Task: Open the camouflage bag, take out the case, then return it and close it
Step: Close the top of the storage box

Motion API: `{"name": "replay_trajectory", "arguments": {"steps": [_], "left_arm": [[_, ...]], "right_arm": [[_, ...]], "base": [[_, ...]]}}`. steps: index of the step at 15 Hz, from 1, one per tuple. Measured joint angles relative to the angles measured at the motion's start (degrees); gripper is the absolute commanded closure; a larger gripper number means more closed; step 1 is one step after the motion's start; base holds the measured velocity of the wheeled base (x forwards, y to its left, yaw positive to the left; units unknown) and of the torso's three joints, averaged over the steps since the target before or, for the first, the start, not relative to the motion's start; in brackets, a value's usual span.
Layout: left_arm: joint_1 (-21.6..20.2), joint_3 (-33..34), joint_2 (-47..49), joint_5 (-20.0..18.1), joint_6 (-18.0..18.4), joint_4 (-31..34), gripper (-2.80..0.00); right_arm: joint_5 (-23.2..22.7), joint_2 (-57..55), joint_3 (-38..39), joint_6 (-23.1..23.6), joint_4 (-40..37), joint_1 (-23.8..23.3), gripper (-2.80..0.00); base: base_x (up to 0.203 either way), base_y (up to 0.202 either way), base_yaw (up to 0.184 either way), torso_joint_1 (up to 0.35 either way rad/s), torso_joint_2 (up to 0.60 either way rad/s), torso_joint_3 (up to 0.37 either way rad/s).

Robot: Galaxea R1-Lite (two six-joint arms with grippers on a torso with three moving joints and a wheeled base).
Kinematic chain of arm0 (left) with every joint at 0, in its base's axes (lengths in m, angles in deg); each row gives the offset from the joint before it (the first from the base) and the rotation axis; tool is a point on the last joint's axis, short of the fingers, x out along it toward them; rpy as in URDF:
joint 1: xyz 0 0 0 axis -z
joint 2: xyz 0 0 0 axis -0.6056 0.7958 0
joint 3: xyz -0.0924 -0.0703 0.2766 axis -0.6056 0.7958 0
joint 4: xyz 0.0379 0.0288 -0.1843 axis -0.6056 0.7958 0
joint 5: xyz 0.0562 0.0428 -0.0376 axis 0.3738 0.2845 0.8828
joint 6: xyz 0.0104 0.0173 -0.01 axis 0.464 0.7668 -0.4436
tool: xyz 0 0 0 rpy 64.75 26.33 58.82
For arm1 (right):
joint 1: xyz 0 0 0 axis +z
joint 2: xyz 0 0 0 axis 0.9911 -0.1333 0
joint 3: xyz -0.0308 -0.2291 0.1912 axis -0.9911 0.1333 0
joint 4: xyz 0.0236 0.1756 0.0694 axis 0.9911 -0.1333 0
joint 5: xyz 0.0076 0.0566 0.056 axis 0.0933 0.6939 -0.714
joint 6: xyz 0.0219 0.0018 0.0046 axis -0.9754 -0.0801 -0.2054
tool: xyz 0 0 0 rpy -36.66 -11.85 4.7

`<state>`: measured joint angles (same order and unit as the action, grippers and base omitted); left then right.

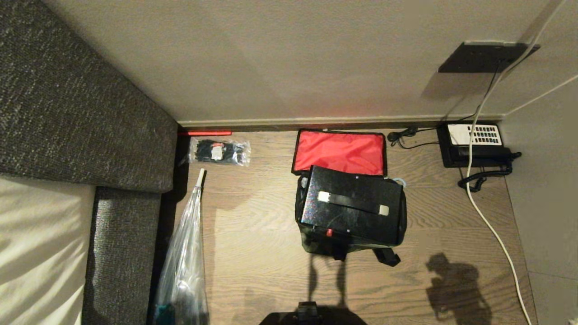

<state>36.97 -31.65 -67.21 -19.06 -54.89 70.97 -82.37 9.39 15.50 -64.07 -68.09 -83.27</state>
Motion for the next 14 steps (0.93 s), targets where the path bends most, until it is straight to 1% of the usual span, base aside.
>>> {"name": "replay_trajectory", "arguments": {"steps": [1,2,3,4,5,6,7,9,12,14], "left_arm": [[0.00,0.00,0.00,0.00,0.02,-0.02,0.00],[-0.02,0.00,0.00,0.00,0.02,-0.02,0.00],[-0.02,0.00,0.00,0.00,0.02,0.00,0.00],[0.00,0.00,0.00,0.00,0.00,0.00,0.00],[0.00,0.00,0.00,-0.03,0.00,0.00,0.00],[-0.02,0.00,0.00,-0.01,0.01,0.00,0.00],[-0.02,0.00,0.00,-0.02,0.00,0.00,0.00],[-0.02,0.00,0.00,-0.02,0.02,0.00,0.00],[0.00,0.00,0.00,-0.09,0.08,0.07,0.00],[0.06,0.00,0.00,-0.03,2.33,0.52,0.00]], "right_arm": [[3.27,4.68,4.42,-1.64,0.33,0.35,0.00],[5.83,8.40,8.08,-4.00,2.35,0.71,0.00],[7.42,11.48,12.10,-6.88,6.34,1.04,0.00],[7.99,14.17,16.09,-9.03,10.73,1.24,0.00],[8.28,17.01,18.68,-10.27,14.79,1.40,0.00],[8.55,20.48,20.17,-11.05,17.79,1.48,0.00],[8.82,23.57,20.93,-11.97,19.29,1.56,0.00],[9.32,27.23,21.54,-15.35,21.07,1.66,0.00],[9.37,29.37,21.83,-15.43,21.16,1.66,0.00],[9.35,29.88,21.86,-15.41,21.22,1.66,0.00]], "base": [[0.000,0.000,0.000,0.000,0.00,0.000],[0.000,0.000,0.000,0.000,0.00,0.000],[0.000,0.000,0.000,0.000,0.00,0.000],[0.000,0.000,0.000,0.000,0.00,0.000],[0.000,0.000,0.000,0.000,0.00,0.000],[0.000,0.000,0.000,0.000,0.00,0.000],[0.000,0.000,0.000,0.000,0.00,0.000],[0.000,0.000,0.000,0.000,0.00,0.000],[0.000,0.000,0.000,0.000,0.00,0.000],[0.000,0.000,0.000,0.000,0.00,0.000]]}}
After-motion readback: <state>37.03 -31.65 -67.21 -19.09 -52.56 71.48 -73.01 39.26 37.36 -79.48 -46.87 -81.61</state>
